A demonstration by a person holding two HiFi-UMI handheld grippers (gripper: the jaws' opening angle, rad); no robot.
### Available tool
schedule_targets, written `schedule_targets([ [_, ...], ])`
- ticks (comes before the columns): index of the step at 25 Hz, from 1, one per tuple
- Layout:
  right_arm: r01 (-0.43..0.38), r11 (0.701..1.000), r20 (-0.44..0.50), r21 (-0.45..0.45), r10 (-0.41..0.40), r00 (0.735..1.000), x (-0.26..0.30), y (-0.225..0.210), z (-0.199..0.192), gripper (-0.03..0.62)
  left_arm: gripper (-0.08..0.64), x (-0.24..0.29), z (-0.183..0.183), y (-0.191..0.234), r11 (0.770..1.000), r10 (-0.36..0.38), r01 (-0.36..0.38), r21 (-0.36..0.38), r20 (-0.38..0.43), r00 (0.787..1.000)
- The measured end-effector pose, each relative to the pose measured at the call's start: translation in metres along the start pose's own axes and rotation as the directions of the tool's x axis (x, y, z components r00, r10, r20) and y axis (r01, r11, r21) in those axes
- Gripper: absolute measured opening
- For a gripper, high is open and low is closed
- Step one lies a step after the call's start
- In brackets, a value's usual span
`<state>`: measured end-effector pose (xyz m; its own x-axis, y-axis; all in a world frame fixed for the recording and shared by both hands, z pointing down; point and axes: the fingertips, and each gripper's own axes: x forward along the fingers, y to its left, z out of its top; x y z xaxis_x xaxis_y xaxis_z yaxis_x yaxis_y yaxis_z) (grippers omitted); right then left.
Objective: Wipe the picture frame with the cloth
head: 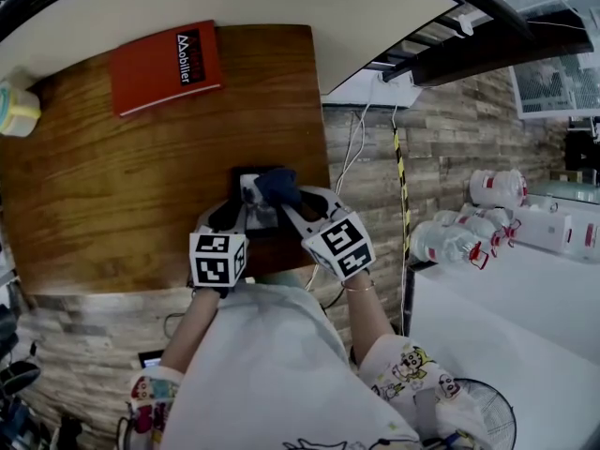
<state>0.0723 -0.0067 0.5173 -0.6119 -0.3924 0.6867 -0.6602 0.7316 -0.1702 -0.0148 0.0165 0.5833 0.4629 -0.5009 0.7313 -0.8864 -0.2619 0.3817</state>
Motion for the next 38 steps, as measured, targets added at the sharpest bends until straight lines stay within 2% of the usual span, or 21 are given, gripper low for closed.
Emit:
schedule_targets([
  [4,-0.065,0.994,0.046,0.085,0.061,0.997,0.015,0.029,0.004,0.07,0.075,-0.001,0.0,-0.001,1.0,-0.001,0.001,-0.001,0.0,1.0],
  [10,-0.091,0.985,-0.005,0.145,0.093,0.996,0.044,0.042,-0.008,0.069,0.075,0.001,0.0,0.0,1.0,-0.009,0.009,-0.006,0.0,1.0],
  [18,-0.064,0.995,-0.112,0.078,0.072,0.991,0.061,0.034,-0.017,0.069,0.075,0.002,0.0,0.001,1.0,-0.019,0.019,-0.014,-0.008,1.0],
  [22,-0.03,0.998,-0.144,0.048,0.036,0.989,0.061,0.033,-0.02,0.069,0.075,0.002,-0.001,0.001,1.0,-0.017,0.017,-0.011,-0.007,1.0],
  [38,0.096,0.993,-0.185,0.069,-0.082,0.979,0.03,0.006,-0.034,0.069,0.075,0.002,-0.001,0.002,0.999,-0.028,0.027,-0.029,-0.021,0.999],
])
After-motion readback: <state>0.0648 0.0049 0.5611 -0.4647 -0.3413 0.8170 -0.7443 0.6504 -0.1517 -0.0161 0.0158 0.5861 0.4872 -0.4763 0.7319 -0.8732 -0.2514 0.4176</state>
